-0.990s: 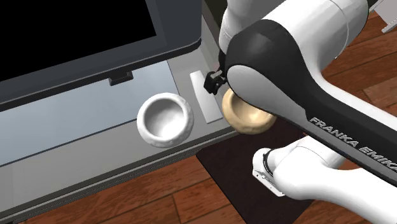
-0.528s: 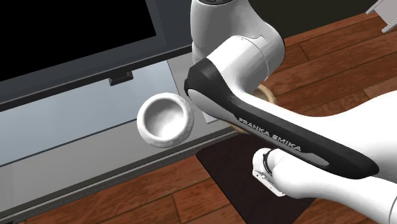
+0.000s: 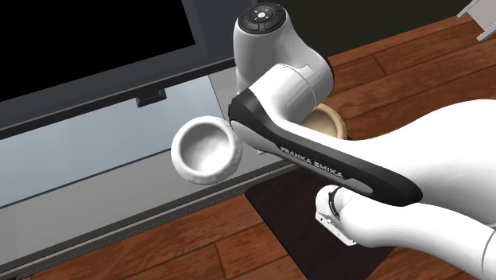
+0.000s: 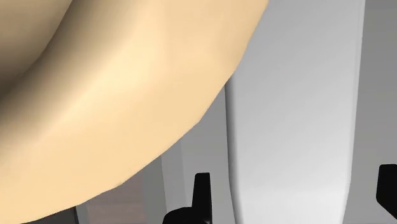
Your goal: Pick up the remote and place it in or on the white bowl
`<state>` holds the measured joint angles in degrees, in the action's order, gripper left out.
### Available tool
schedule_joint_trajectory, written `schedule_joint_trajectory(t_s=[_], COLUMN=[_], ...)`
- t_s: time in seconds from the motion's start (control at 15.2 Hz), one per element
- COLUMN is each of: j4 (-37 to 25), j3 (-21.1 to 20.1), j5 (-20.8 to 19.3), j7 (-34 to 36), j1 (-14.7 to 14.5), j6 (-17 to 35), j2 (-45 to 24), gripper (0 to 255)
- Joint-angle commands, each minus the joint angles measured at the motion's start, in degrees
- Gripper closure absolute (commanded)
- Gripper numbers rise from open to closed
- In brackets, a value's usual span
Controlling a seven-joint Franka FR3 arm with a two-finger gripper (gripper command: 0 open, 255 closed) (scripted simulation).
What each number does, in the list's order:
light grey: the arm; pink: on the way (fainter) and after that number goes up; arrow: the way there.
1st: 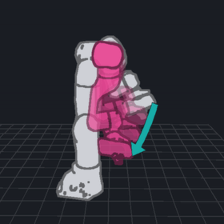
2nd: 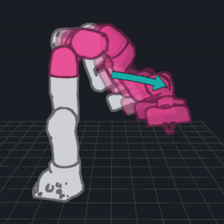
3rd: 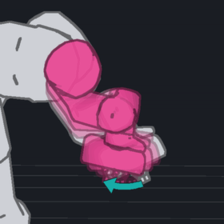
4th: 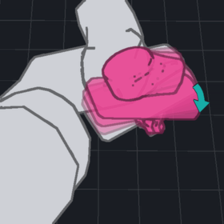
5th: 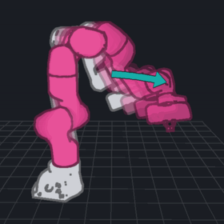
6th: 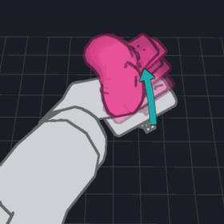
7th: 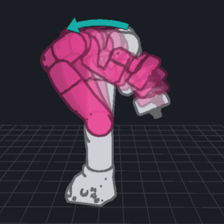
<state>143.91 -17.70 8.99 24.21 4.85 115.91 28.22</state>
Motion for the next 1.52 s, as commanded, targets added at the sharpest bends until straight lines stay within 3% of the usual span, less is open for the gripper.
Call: schedule_joint_trajectory(t_s=[0.0, 0.46, 0.53, 1.12, 1.45], j4=[0.96, 0.96, 0.96, 0.96, -1.96], j3=[-0.22, -0.22, -0.22, -0.22, 0.36], j5=[0.06, 0.06, 0.06, 0.06, -0.16], j7=[0.05, 0.05, 0.05, 0.05, -0.01], j1=[0.0, 0.0, 0.0, 0.0, 0.05], j6=[1.53, 1.53, 1.53, 1.53, -2.7], j2=[-0.54, -0.54, -0.54, -0.54, 0.77], gripper=[0, 0, 255, 255, 255])
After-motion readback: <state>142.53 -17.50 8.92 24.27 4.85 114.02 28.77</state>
